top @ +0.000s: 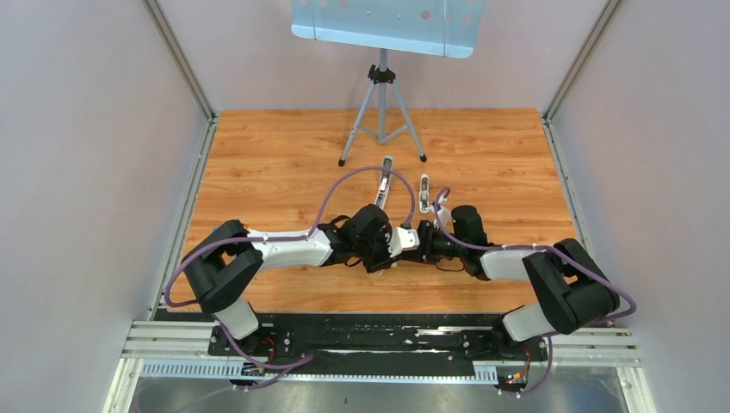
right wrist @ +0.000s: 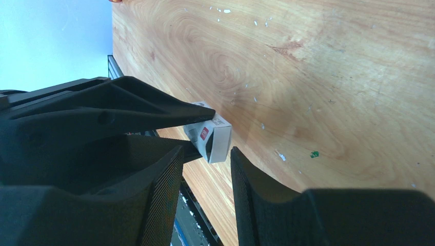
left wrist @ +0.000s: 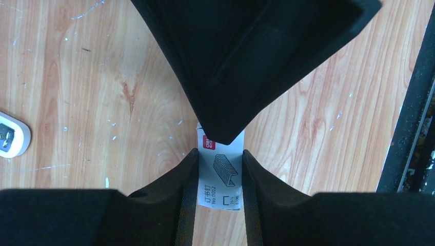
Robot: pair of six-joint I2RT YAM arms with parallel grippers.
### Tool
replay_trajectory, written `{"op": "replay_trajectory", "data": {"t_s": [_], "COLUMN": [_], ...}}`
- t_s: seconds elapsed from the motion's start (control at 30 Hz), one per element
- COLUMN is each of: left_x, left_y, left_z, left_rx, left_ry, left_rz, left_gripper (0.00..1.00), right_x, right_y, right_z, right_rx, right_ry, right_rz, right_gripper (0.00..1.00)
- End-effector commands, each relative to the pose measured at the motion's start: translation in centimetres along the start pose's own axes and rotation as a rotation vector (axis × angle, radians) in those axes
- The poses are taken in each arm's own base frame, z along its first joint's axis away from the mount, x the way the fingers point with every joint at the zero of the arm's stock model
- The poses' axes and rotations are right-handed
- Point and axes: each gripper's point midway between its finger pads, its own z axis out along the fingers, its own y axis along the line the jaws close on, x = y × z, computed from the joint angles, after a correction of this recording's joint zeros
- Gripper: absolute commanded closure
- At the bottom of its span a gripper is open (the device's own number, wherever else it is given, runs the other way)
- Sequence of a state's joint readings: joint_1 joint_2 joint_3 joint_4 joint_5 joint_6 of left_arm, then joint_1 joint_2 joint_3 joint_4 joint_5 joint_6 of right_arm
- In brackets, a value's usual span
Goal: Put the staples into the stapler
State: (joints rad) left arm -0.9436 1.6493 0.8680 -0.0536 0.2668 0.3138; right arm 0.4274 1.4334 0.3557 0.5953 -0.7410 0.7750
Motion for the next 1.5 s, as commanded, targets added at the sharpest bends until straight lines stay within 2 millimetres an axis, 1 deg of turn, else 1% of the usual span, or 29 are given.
{"op": "replay_trajectory", "data": {"t_s": [0.0, 0.33, 0.63, 0.8, 1.0, 1.07, 1.17, 1.3, 1.47], "left_x": [-1.4, -1.5, -1.3, -1.6, -1.4, -1.5, -2.4, -2.9, -2.7], "left_y": [0.0, 0.1, 0.2, 0.3, 0.3, 0.3, 0.4, 0.4, 0.5], "left_z": [-0.7, -0.7, -0.6, -0.6, -0.6, -0.6, -0.8, -1.1, -1.3], "left_rx": [-0.001, -0.004, -0.006, -0.014, -0.013, -0.014, -0.020, -0.025, -0.034], "left_ry": [-0.058, -0.063, -0.057, -0.066, -0.064, -0.066, -0.104, -0.124, -0.124], "left_rz": [0.010, 0.014, 0.013, 0.012, 0.008, 0.008, 0.018, 0.026, 0.028], "left_gripper": [0.66, 0.66, 0.66, 0.67, 0.67, 0.67, 0.67, 0.67, 0.67], "right_x": [-0.1, 0.2, 0.1, 0.5, 0.8, 0.9, 1.0, 1.3, 1.5], "right_y": [0.7, 1.2, 1.8, 2.0, 2.4, 2.5, 2.6, 2.5, 2.2], "right_z": [0.6, 1.1, 1.1, 1.2, 1.4, 1.5, 1.6, 1.7, 1.9], "right_rx": [-0.032, -0.064, -0.072, -0.078, -0.097, -0.101, -0.111, -0.114, -0.107], "right_ry": [0.013, 0.032, 0.030, 0.040, 0.046, 0.051, 0.054, 0.063, 0.072], "right_rz": [-0.007, -0.003, -0.009, -0.013, -0.010, -0.007, -0.002, 0.010, 0.019], "right_gripper": [0.58, 0.60, 0.64, 0.65, 0.66, 0.67, 0.67, 0.67, 0.67]}}
